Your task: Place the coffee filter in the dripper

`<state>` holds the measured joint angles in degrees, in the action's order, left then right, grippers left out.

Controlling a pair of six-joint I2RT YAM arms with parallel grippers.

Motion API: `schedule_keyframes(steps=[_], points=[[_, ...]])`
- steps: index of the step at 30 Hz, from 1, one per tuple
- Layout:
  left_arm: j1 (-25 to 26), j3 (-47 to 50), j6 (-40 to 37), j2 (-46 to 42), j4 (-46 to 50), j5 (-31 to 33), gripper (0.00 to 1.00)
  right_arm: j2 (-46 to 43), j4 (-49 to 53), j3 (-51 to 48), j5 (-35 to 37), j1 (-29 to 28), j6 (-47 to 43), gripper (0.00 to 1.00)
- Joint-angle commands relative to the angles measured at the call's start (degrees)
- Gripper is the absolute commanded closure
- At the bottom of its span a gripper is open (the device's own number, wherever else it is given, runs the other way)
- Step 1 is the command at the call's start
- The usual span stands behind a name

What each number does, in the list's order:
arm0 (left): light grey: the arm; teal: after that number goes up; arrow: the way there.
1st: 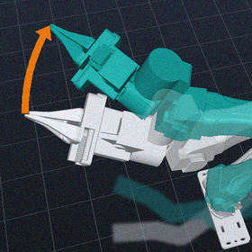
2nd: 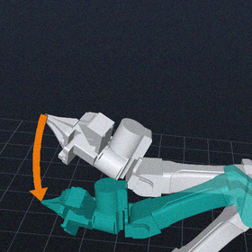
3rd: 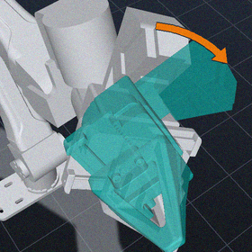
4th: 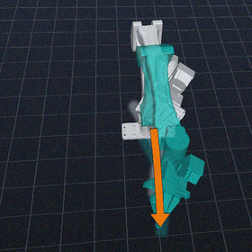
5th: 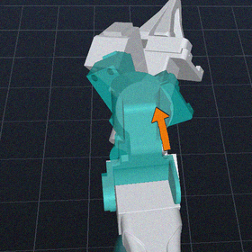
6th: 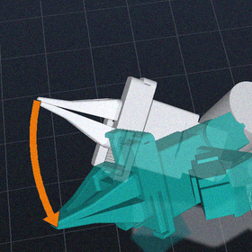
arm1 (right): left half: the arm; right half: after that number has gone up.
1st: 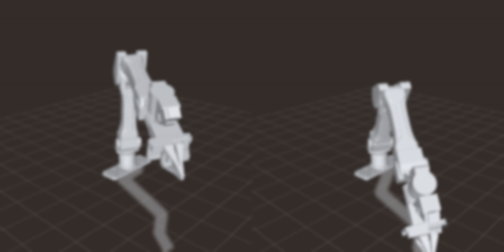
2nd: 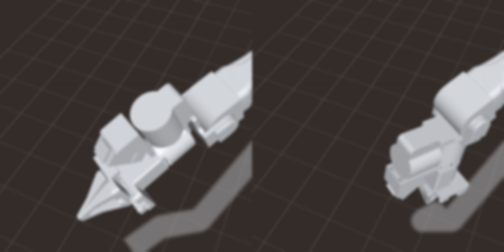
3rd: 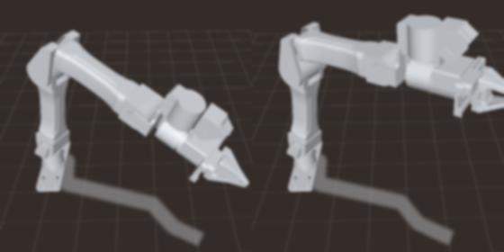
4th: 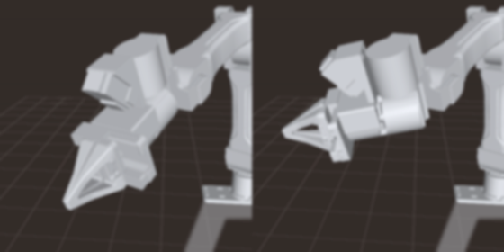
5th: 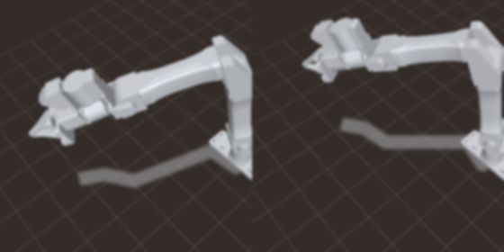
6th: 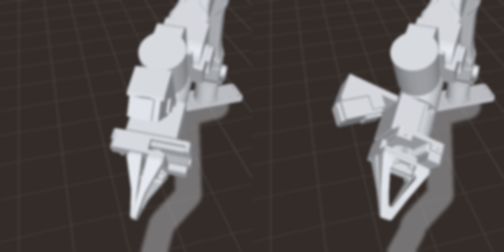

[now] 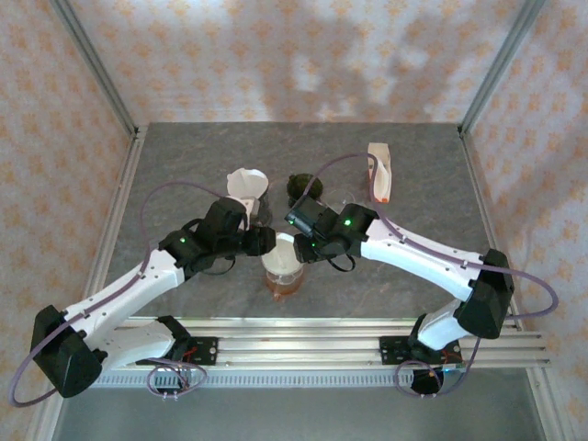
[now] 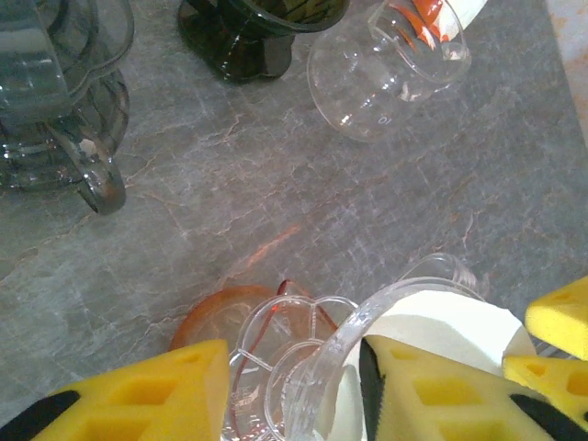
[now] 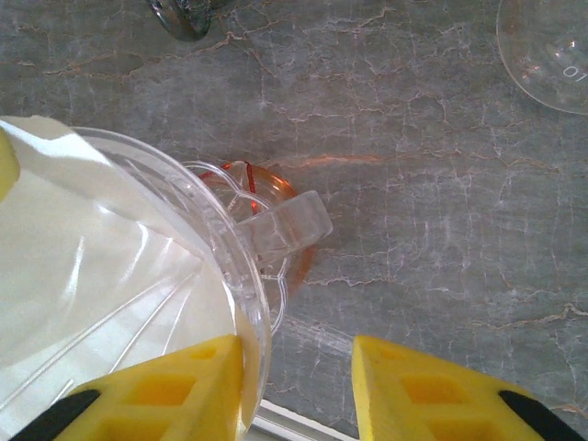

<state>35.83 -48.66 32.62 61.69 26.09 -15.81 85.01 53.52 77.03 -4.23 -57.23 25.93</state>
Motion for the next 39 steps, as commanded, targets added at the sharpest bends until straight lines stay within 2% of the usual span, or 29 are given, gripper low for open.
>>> schedule_keyframes(steps=[1, 12, 16, 26, 39], points=[[-0.4, 0.4, 0.6, -2.9, 0.8, 1.9, 0.5, 0.2, 1.5, 0.8, 1.9, -0.1, 0.0, 0.64], [-0.3, 1.5, 1.6, -6.8, 6.5, -0.8, 0.47, 0.3, 1.3, 0.6, 2.1, 0.0, 0.1, 0.64], [-0.2, 1.9, 1.4, -8.5, 9.4, -1.4, 0.39, 0.5, 1.2, 0.6, 2.0, 0.0, 0.0, 0.63], [3.8, 2.7, 3.5, -8.7, 7.0, -2.5, 0.37, 0.5, 1.4, 0.6, 1.9, -0.1, 0.2, 0.63], [5.1, 2.6, 3.4, -7.7, 8.7, -1.0, 0.66, 0.7, 1.3, 0.6, 2.1, -0.1, 0.2, 0.63]])
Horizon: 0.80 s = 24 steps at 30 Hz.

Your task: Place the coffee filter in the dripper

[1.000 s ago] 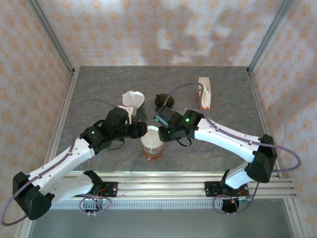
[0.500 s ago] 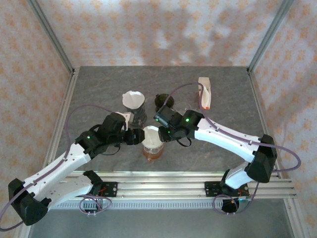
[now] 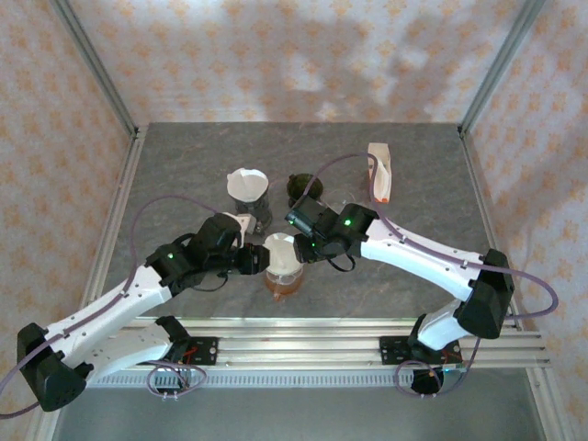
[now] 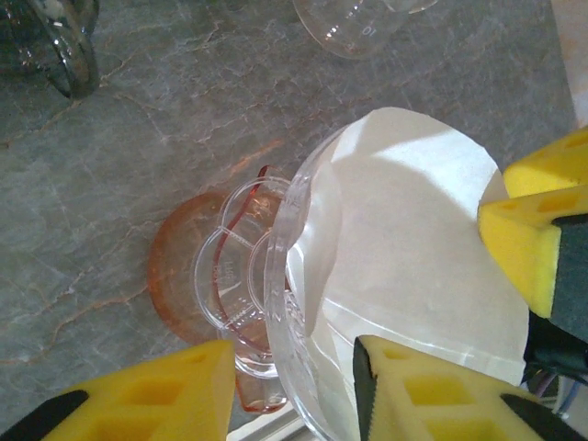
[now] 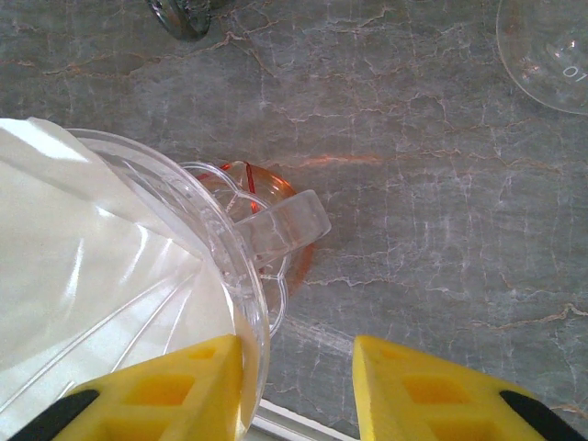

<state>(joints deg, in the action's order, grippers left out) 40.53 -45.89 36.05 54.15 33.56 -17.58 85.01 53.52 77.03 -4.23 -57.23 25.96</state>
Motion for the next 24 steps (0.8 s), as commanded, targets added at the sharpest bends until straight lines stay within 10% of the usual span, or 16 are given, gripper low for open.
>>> schedule_keyframes(steps=[1, 12, 24], points=[[0.5, -0.2, 0.0, -0.2, 1.3, 0.8, 0.68, 0.7, 1.3, 0.5, 2.1, -0.1, 0.2, 0.63], [0.5, 0.1, 0.2, -0.3, 1.6, 1.3, 0.71, 0.5, 1.3, 0.7, 2.2, -0.1, 0.5, 0.62], [0.5, 0.1, 0.6, -0.3, 0.7, 1.9, 0.62, -3.4, 1.3, 1.8, 5.2, -0.1, 0.7, 0.32]])
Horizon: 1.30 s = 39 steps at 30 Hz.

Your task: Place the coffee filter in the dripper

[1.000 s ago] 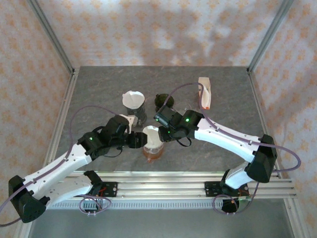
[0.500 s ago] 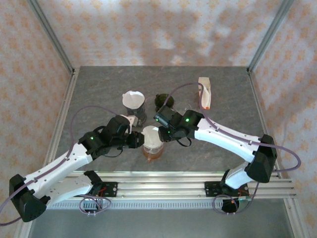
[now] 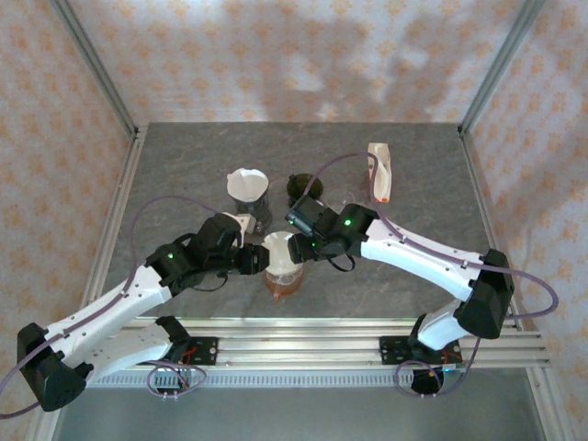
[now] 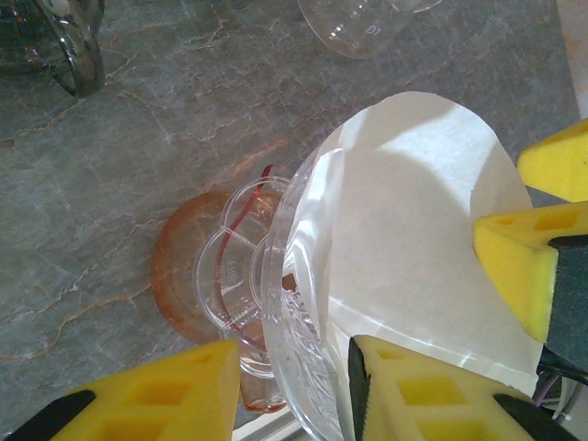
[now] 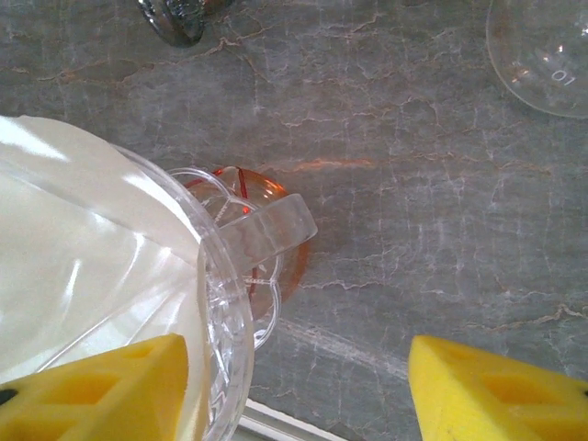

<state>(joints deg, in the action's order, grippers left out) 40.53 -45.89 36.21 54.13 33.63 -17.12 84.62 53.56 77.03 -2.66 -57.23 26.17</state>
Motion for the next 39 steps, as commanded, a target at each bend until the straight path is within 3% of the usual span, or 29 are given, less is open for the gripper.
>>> schedule_keyframes(steps=[1, 9, 15, 21, 23, 25, 30, 39], points=[[0.5, 0.0, 0.4, -0.3, 0.7, 1.5, 0.62, -3.4, 1.4, 2.0, 4.0, -0.1, 0.5, 0.31], [0.4, -0.7, 0.4, -0.4, 0.9, 1.9, 0.55, -6.9, 0.9, 1.4, 7.0, 0.0, 1.4, 0.3], [0.4, -4.8, -1.2, -5.1, 1.7, 5.0, 0.28, -9.3, 0.8, 0.3, 9.7, 0.0, 1.8, 0.29], [0.5, -6.4, -1.4, -9.4, 2.2, 9.6, 0.11, -12.3, -0.1, -3.1, 12.1, 0.1, 3.1, 0.29], [0.4, -5.2, -1.0, -11.3, 1.9, 11.7, 0.0, -13.7, -0.6, -5.2, 12.4, 0.0, 3.7, 0.29], [0.5, -3.9, -0.9, -12.6, 1.6, 13.3, 0.0, -15.1, -1.5, -8.1, 11.9, 0.1, 4.0, 0.29], [0.4, 0.3, 1.4, -17.3, 0.0, 20.2, 0.0, -19.6, -8.6, -18.6, 6.6, 0.1, 3.6, 0.34], [0.4, 5.7, 4.0, -23.1, 0.4, 25.7, 0.0, -21.6, -33.0, -38.3, -16.4, 3.3, 4.6, 0.64]])
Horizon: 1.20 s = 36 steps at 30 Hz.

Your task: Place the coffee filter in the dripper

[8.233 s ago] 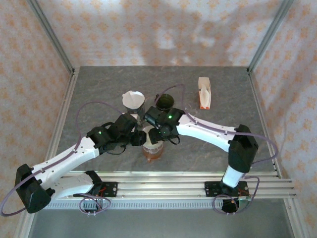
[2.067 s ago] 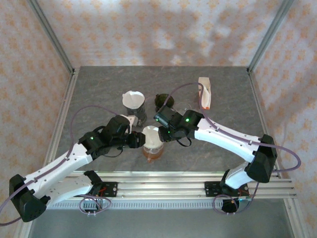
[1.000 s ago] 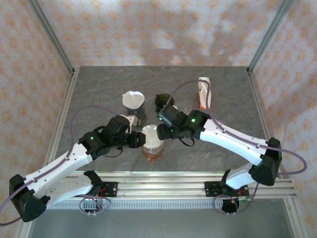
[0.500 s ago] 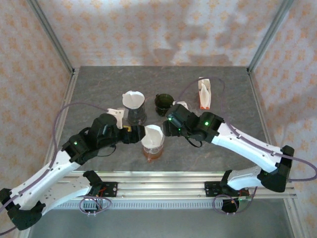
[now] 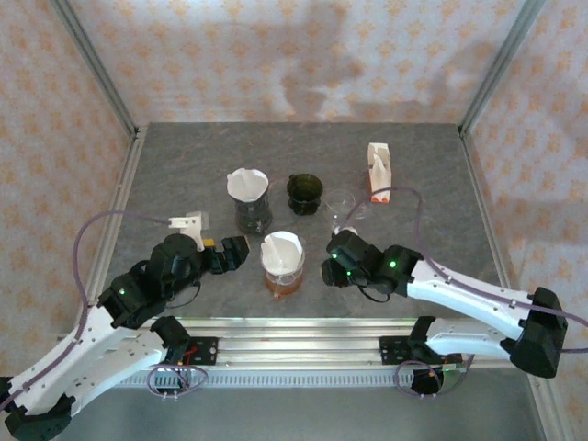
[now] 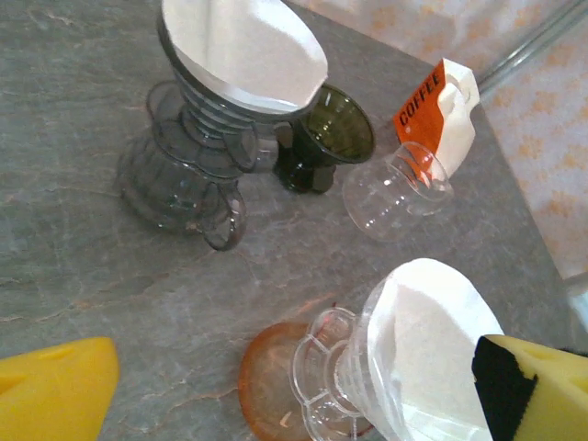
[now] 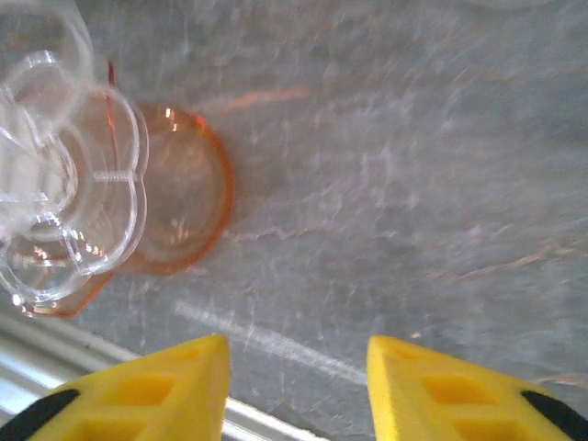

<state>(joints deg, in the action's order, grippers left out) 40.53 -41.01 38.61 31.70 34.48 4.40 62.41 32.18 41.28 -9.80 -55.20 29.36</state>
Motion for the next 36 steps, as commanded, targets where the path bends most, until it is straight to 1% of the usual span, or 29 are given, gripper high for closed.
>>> schedule_keyframes(steps=[1, 2, 4, 7, 11, 14, 16, 18, 20, 24, 27, 31, 36], points=[[0.4, 1.0, 1.7, -1.0, -0.4, 4.3, 0.0, 1.8, -14.7, -3.8, -12.2, 1.7, 2.2, 0.67], [0.4, 1.2, 1.8, -1.2, -0.2, 4.4, 0.0, 3.0, -17.5, -5.0, -14.5, 1.9, 2.8, 0.68], [0.4, 1.8, 2.6, -1.4, 0.5, 4.8, 0.0, 5.0, -20.4, -6.0, -16.3, 1.9, 3.7, 0.7], [0.4, 3.2, 4.1, -1.2, 1.2, 4.8, 0.0, 8.2, -25.1, -7.9, -17.9, 2.4, 5.1, 0.75], [0.3, 5.3, 7.1, -0.7, 1.7, 4.3, 0.0, 10.8, -31.2, -10.0, -19.6, 3.6, 7.3, 0.79], [0.1, 7.8, 10.0, -0.7, 2.2, 3.2, 0.04, 12.3, -34.3, -10.5, -20.4, 4.1, 8.4, 0.81], [-0.6, 11.0, 12.0, -0.5, 1.0, -0.3, 0.13, 12.9, -34.7, -10.6, -20.3, 4.2, 8.8, 0.81], [-1.5, 14.5, 14.0, 0.2, -0.9, -4.6, 0.28, 13.0, -35.1, -10.9, -20.3, 4.2, 9.3, 0.81], [-1.9, 18.8, 16.1, 1.3, -5.7, -9.2, 0.38, 12.8, -35.2, -11.4, -20.3, 4.3, 9.6, 0.81], [-2.0, 24.3, 17.9, 5.8, -15.9, -16.1, 0.47, 12.9, -35.5, -11.7, -21.0, 4.3, 10.1, 0.82], [-1.9, 25.7, 17.5, 10.7, -23.3, -20.8, 0.57, 13.1, -35.4, -12.2, -20.9, 4.3, 10.4, 0.82], [-1.9, 26.1, 17.4, 16.0, -28.5, -23.1, 0.73, 13.2, -36.2, -13.2, -20.9, 4.3, 11.2, 0.83], [-1.9, 27.1, 18.8, 21.6, -35.9, -24.5, 0.87, 15.0, -38.9, -13.3, -21.5, 4.3, 12.0, 0.84]])
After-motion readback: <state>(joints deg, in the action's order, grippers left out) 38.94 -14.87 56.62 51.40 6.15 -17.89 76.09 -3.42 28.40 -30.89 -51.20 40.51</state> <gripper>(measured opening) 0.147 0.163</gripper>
